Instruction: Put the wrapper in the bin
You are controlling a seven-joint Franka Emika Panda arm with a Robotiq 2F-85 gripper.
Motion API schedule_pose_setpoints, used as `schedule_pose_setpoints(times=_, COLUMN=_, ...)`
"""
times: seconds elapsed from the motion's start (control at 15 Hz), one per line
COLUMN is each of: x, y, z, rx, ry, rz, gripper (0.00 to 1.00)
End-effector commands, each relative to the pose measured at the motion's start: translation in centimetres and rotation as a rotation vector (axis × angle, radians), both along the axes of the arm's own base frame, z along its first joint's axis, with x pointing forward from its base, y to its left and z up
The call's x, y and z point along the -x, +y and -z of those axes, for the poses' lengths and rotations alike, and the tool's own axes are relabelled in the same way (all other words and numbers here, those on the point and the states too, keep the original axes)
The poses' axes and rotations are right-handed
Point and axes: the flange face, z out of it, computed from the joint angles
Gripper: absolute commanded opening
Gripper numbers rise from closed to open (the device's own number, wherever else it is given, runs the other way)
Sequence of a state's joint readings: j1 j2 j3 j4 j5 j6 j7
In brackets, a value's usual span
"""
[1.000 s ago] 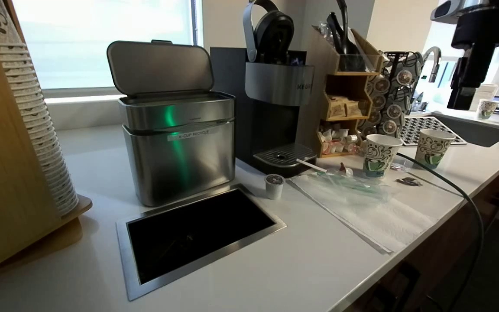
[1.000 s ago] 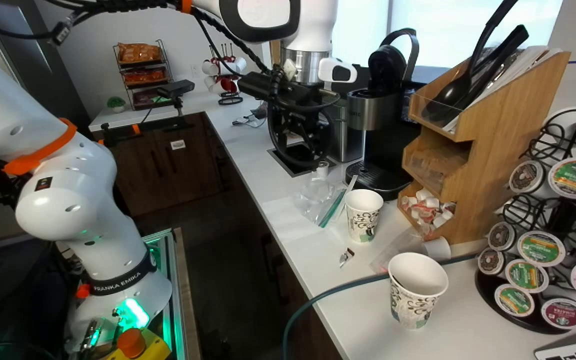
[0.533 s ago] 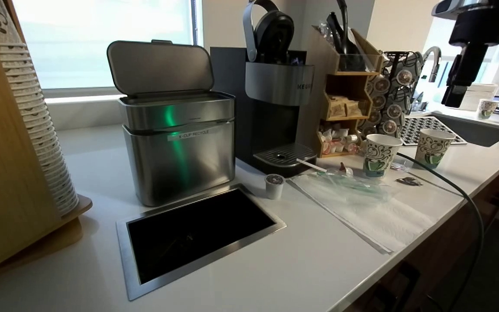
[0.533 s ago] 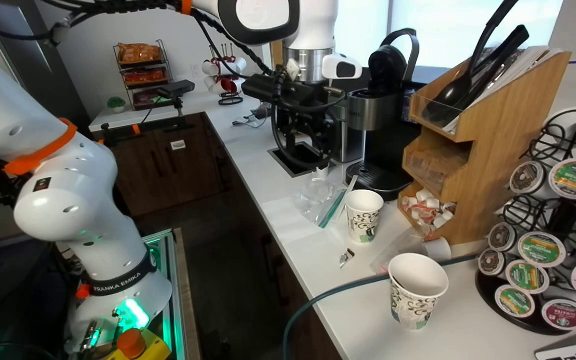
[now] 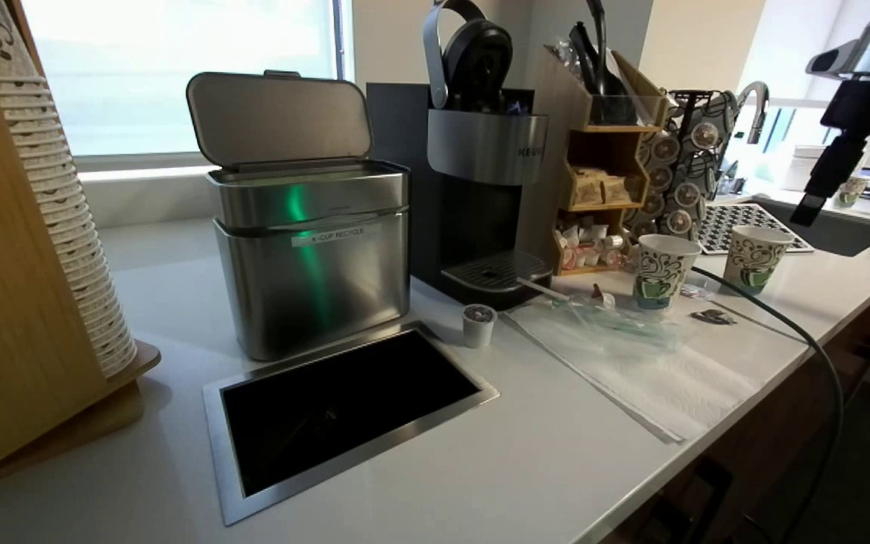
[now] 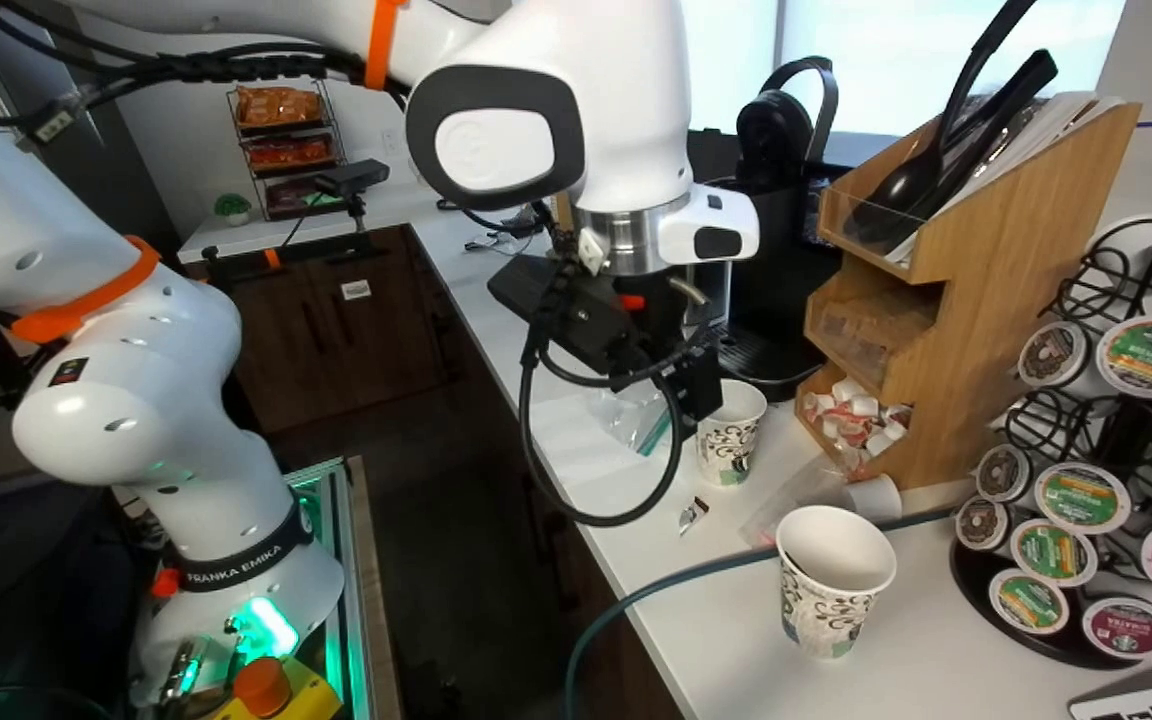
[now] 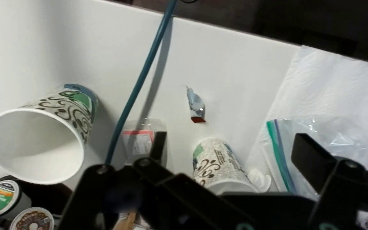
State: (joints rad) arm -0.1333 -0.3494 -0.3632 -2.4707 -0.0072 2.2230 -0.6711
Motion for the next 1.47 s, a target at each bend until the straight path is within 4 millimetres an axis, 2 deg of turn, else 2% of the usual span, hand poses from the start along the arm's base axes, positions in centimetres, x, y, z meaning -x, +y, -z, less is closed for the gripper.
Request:
schedule_pose_setpoints(times=0.0, x=-0.6, y=-0.9, z=3.3, rx=0.013, ry=0.026, rz=0.01, gripper=1.0)
schedule_pose_setpoints(times=0.07, x=0.1, y=-0.7, z=1.5, rx=0.013, ry=-0.003, rz=0.005, gripper=1.0)
schedule_pose_setpoints(times=0.33, x=-0.6, y=-0.5, z=3.5, rx=0.033, ry=0.015, rz=-0.017, gripper=1.0)
schedule_pose_setpoints(times=0.6, x=-2.1, y=0.0, z=6.6, rx=0.078, ry=-0.074, rz=-0.04, gripper=1.0)
schedule_pose_setpoints(times=0.93, x=-3.1, y=0.9, z=10.7, rx=0.095, ry=-0.094, rz=-0.088, gripper=1.0)
schedule_pose_setpoints(times=1.4, x=-3.8, y=1.0, z=14.6, rx=0.067, ry=-0.058, rz=-0.134, gripper=0.99)
